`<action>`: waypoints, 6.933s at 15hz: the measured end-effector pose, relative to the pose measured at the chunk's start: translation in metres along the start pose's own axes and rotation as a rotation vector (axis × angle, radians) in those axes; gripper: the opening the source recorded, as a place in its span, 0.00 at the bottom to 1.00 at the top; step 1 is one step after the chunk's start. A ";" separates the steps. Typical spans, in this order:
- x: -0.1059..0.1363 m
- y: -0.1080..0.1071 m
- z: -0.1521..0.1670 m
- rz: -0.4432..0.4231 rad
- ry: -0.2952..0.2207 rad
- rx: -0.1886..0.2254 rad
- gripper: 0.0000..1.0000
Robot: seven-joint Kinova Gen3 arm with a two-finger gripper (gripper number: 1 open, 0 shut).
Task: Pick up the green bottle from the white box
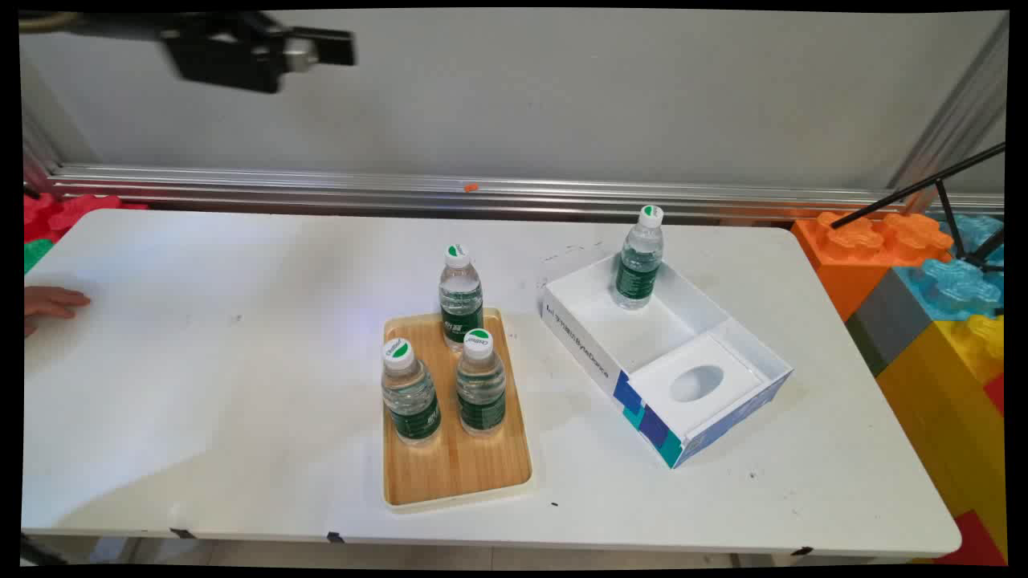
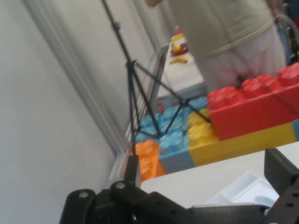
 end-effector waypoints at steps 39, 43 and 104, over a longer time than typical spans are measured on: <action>-0.203 -0.064 0.235 -0.197 -0.262 -0.299 1.00; -0.202 -0.079 0.247 -0.157 -0.233 -0.334 1.00; -0.313 -0.087 0.402 -0.189 -0.123 -0.390 1.00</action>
